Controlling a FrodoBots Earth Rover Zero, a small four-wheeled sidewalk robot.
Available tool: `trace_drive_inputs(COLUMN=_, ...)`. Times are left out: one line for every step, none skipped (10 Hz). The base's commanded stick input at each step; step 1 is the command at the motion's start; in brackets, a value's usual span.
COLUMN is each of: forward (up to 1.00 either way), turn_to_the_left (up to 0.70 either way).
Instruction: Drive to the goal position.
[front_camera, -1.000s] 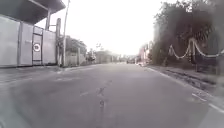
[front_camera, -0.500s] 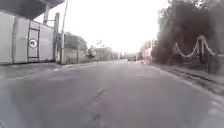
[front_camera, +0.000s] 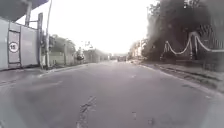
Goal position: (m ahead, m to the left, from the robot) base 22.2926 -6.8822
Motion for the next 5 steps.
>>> trace_drive_inputs(forward=1.00, turn_to_the_left=0.00)
trace_drive_inputs(forward=1.00, turn_to_the_left=0.00)
trace_drive_inputs(forward=1.00, turn_to_the_left=0.00)
trace_drive_inputs(forward=1.00, turn_to_the_left=0.00)
trace_drive_inputs(forward=1.00, turn_to_the_left=0.00)
